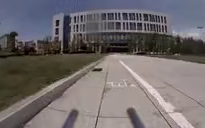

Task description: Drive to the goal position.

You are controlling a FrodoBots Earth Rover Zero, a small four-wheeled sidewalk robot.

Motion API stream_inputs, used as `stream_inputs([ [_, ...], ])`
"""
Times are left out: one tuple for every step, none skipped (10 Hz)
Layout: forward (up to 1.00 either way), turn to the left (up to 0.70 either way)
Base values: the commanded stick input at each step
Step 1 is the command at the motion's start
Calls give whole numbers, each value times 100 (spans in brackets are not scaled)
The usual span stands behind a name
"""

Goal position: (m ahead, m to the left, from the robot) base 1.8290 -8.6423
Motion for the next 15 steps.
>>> stream_inputs([
  [70,0],
  [70,0],
  [70,0],
  [70,0],
  [70,0],
  [70,-2],
  [70,-3],
  [70,-3],
  [70,-3],
  [70,-3],
  [70,-3],
  [70,-3],
  [70,-3],
  [70,-7],
  [70,-26],
])
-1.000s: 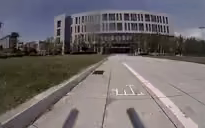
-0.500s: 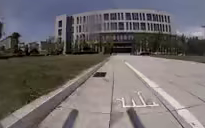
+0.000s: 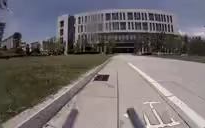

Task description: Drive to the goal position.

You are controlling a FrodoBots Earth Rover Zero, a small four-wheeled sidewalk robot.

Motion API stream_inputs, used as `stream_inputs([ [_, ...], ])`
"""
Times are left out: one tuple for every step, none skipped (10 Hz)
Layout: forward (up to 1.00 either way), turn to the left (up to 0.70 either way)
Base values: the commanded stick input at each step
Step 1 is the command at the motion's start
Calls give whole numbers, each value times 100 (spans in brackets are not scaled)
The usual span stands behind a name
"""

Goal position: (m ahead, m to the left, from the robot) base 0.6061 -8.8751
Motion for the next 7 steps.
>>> stream_inputs([
  [70,-31],
  [70,-31],
  [70,-31],
  [70,-31],
  [70,0],
  [70,0],
  [70,0],
])
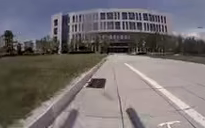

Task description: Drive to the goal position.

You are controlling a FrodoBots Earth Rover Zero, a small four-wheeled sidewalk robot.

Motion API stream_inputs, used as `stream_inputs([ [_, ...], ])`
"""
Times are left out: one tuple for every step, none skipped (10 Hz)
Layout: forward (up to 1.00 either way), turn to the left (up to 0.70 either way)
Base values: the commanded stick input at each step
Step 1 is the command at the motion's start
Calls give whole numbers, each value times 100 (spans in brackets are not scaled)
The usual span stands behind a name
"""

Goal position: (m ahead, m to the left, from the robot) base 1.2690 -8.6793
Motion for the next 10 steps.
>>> stream_inputs([
  [70,0],
  [70,0],
  [70,0],
  [70,0],
  [70,0],
  [70,0],
  [70,0],
  [70,-12],
  [70,-26],
  [70,-27],
])
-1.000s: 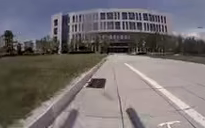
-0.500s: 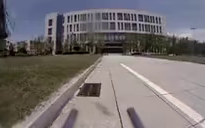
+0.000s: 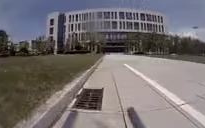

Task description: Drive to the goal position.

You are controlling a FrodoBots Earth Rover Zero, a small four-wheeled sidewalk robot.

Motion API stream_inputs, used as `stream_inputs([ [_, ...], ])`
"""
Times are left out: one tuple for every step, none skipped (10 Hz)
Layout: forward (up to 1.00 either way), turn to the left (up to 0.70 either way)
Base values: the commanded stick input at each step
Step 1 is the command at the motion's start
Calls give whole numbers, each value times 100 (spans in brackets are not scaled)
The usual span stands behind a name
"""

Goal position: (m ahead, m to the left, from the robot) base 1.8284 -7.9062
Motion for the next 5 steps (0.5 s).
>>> stream_inputs([
  [70,-27],
  [70,-15],
  [70,0],
  [70,0],
  [70,0],
])
